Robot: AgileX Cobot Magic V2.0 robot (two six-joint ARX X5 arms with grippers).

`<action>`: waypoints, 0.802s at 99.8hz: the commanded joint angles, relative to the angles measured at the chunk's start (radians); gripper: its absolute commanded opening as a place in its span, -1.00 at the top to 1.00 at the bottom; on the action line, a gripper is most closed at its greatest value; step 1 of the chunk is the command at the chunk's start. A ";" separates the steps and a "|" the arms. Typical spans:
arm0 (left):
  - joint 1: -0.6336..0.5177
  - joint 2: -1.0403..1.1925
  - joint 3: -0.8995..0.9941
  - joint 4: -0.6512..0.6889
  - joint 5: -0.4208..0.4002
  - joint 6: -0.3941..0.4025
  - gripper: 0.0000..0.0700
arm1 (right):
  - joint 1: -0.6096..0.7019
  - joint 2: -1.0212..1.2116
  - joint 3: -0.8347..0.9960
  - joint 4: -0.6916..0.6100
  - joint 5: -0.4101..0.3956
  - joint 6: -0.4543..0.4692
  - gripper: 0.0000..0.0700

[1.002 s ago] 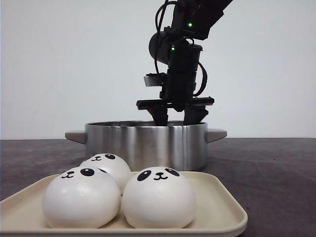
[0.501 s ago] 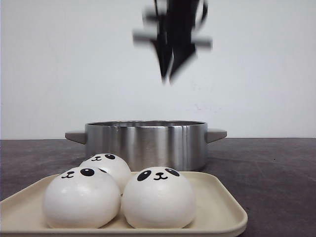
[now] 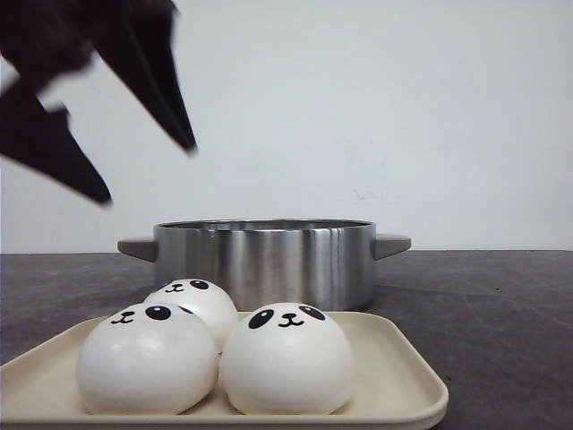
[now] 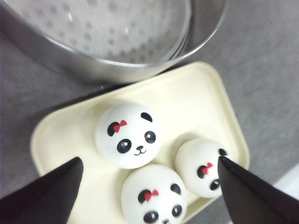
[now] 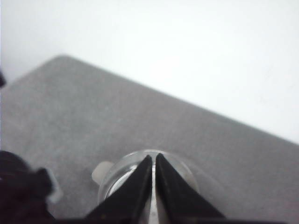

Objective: Steam buns
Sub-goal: 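Lower the left gripper onto the rear panda bun nearest it and grasp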

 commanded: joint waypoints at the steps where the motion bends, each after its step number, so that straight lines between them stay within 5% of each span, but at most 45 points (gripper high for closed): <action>1: -0.016 0.060 0.015 0.020 -0.001 -0.001 -0.58 | 0.025 0.006 0.024 -0.011 0.044 0.024 1.00; 23: -0.032 0.206 0.015 0.066 -0.018 -0.002 -0.57 | 0.042 -0.032 0.024 -0.119 0.128 0.084 1.00; 80: -0.060 0.302 0.015 0.135 -0.106 -0.005 -0.57 | 0.042 -0.032 0.024 -0.194 0.158 0.142 1.00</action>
